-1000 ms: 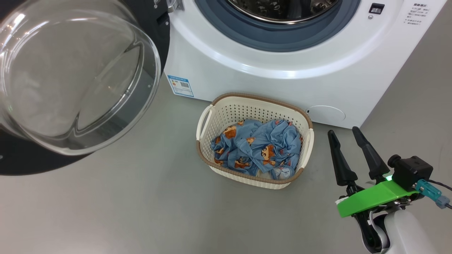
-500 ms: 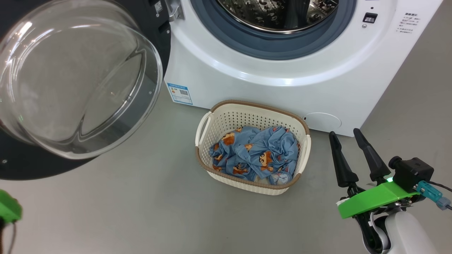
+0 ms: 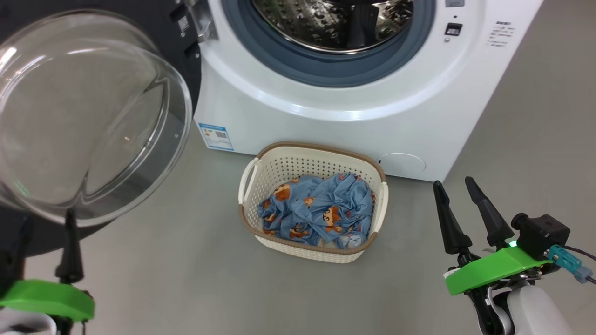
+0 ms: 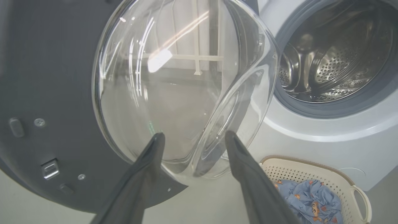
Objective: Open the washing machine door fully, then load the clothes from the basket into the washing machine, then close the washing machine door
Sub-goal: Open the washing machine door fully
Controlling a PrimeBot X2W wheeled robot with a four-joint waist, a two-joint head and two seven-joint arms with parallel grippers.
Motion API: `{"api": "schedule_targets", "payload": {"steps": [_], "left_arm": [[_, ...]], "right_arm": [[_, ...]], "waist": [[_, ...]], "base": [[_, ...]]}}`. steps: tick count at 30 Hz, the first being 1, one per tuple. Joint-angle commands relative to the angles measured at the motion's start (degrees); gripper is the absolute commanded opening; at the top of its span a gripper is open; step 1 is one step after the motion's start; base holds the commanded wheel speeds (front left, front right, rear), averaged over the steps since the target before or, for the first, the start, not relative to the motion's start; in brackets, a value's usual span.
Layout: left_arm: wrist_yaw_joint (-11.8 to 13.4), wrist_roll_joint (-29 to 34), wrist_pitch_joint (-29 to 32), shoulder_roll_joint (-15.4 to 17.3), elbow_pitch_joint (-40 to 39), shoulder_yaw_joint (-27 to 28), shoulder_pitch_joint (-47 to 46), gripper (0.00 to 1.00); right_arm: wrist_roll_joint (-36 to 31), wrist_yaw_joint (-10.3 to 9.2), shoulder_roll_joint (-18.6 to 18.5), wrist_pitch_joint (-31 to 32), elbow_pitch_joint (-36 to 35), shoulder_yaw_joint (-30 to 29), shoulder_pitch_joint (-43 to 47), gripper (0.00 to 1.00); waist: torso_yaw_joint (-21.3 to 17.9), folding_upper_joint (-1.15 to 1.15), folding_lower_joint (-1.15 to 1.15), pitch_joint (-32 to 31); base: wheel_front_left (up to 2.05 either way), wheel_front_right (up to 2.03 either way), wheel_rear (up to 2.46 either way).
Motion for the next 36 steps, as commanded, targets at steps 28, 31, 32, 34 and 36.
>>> {"api": "schedule_targets", "payload": {"steps": [28,31,32,34,36], "left_arm": [[2.5,-0.1,-1.1,-3.9,-11.6,-2.7,4.8,1.00],[2.2,-0.1,-1.3,-4.4,-11.5,-3.2,4.9,1.00],[2.1,-0.1,-1.4,-4.5,-11.5,-3.3,4.9,1.00],[2.1,0.0,-1.5,-4.8,-11.5,-3.4,5.0,1.00],[1.8,-0.1,-1.7,-5.1,-11.5,-3.7,5.0,1.00]], "right_arm": [[-0.6,0.09,-1.1,-0.7,-2.9,3.8,0.1,1.00],[-0.8,0.09,-1.7,-0.7,-2.9,4.0,0.1,1.00],[-0.8,0.09,-2.0,-0.7,-3.0,4.1,0.1,1.00],[-0.9,0.09,-2.4,-0.7,-3.0,4.1,0.1,1.00],[-1.0,0.09,-2.7,-0.7,-3.1,4.0,0.1,1.00]], "waist": [[-14.9,0.00,0.00,-3.7],[-15.6,0.00,0.00,-3.9],[-15.8,0.00,0.00,-4.0],[-16.1,0.00,0.00,-4.1],[-16.5,0.00,0.00,-4.1]], "base": [[0.00,0.00,0.00],[0.00,0.00,0.00],[0.00,0.00,0.00],[0.00,0.00,0.00],[0.00,0.00,0.00]]}}
